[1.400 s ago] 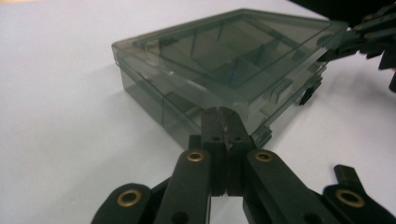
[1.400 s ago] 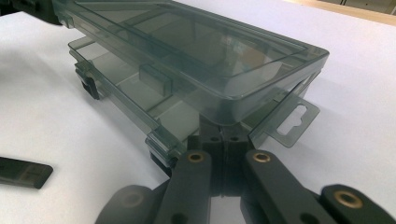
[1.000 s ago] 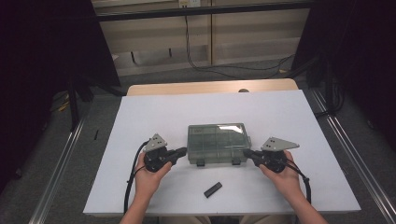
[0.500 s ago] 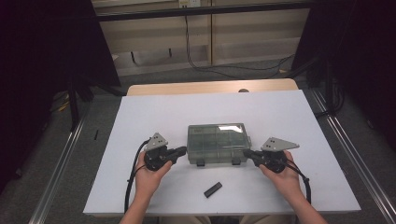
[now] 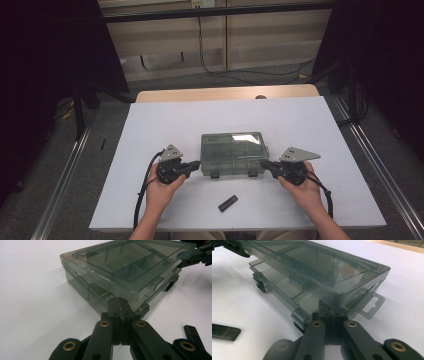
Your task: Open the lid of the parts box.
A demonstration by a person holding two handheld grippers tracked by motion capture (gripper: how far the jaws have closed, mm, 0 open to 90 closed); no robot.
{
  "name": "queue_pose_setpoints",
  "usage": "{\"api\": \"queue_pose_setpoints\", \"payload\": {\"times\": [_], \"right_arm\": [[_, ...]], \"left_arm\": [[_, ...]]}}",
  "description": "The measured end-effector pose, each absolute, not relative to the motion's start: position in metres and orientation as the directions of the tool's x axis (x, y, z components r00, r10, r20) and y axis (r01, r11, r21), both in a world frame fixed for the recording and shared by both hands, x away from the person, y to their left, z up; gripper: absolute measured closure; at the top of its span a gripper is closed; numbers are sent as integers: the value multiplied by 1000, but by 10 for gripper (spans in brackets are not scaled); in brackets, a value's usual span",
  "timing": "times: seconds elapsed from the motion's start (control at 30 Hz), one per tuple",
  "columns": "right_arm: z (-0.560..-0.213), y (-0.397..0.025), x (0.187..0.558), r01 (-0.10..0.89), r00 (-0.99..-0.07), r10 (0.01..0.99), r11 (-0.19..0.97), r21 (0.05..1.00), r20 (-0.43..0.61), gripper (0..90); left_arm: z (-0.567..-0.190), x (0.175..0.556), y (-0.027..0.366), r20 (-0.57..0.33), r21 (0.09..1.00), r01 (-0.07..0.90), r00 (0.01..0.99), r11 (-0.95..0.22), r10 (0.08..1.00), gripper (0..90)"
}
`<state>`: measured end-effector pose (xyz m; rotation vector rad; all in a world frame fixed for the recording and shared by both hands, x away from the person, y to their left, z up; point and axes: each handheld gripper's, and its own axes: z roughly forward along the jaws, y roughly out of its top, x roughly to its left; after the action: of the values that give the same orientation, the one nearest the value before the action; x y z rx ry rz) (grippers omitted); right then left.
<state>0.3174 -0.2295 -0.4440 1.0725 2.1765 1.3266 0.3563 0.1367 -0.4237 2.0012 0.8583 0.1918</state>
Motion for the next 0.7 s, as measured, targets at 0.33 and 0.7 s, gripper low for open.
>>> {"api": "queue_pose_setpoints", "payload": {"times": [0.33,0.7], "right_arm": [[-444,-229,317,411,-640,766,268,871,67,900],[-444,-229,317,411,-638,767,268,872,65,900]], "left_arm": [[-424,354,130,-189,807,482,757,-340,625,881],[-415,352,128,-162,863,435,721,-258,674,799]]}}
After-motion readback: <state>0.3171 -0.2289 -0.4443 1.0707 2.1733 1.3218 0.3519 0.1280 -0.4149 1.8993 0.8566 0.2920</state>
